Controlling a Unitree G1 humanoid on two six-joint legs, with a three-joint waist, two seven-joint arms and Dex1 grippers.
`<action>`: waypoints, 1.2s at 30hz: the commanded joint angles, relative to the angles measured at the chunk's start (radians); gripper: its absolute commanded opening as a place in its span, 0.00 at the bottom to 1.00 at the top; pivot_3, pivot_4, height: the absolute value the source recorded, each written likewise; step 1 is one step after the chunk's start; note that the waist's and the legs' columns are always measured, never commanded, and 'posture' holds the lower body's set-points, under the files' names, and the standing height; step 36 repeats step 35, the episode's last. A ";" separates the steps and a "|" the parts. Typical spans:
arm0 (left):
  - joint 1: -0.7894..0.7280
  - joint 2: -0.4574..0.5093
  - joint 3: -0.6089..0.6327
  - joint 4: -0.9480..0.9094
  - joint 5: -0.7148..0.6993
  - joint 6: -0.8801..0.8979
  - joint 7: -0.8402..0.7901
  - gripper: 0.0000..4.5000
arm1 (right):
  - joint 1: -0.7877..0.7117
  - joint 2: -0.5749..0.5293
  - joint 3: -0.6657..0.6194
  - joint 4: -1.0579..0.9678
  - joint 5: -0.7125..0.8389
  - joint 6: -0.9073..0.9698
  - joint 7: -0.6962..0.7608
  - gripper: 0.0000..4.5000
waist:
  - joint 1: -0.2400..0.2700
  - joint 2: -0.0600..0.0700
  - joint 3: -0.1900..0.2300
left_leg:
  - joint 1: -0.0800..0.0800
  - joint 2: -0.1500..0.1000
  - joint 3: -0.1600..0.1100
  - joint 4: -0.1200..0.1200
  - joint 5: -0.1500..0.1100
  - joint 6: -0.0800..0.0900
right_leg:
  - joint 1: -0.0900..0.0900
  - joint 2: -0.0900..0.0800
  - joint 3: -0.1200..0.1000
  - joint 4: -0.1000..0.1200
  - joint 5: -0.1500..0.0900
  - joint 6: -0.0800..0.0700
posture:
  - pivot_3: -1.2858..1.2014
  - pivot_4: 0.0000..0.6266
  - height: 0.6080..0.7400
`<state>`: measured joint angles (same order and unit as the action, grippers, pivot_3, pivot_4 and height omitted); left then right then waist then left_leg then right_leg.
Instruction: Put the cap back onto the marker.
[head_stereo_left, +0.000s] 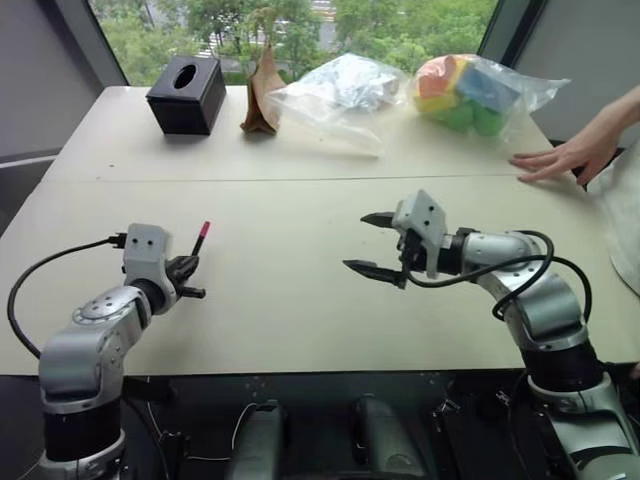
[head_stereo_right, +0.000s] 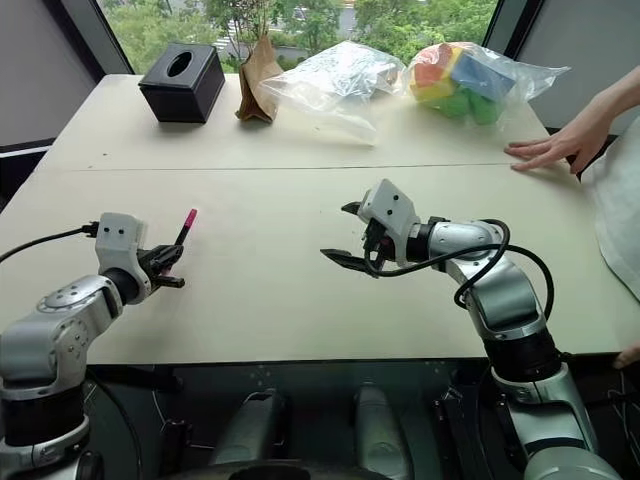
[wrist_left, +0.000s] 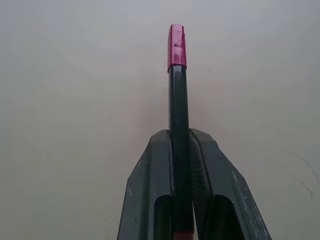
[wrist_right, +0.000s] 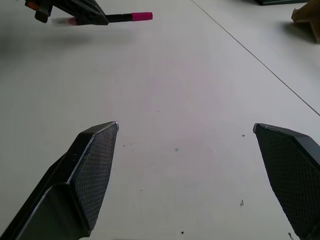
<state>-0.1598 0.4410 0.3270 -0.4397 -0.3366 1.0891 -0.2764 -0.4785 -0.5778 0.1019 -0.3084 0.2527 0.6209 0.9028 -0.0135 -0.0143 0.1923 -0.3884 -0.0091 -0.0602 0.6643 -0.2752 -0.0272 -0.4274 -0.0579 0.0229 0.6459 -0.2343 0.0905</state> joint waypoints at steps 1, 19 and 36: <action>-0.004 -0.012 0.018 -0.028 -0.005 0.034 0.031 0.00 | -0.007 -0.018 -0.019 -0.047 0.020 -0.012 -0.007 0.99 | 0.000 0.000 0.000 | 0.000 0.000 0.000 0.000 0.000 0.000 | 0.000 0.000 0.000 0.000 0.000 0.000 | 0.52 0.24 1.00; 0.006 -0.039 0.037 -0.059 -0.044 0.061 0.061 0.99 | 0.005 -0.054 -0.014 -0.057 0.026 -0.026 -0.001 1.00 | 0.000 0.000 0.000 | 0.000 0.000 0.001 0.000 0.000 0.000 | 0.000 0.000 0.000 0.000 0.000 0.000 | 0.52 0.24 1.00; 0.075 -0.095 0.105 -0.537 -0.091 0.261 0.156 0.99 | -0.145 -0.201 -0.048 0.002 0.159 -0.011 0.203 1.00 | -0.001 -0.001 0.000 | 0.000 0.000 0.001 0.000 0.000 0.000 | 0.000 0.000 0.000 -0.002 0.000 0.000 | 0.52 0.24 1.00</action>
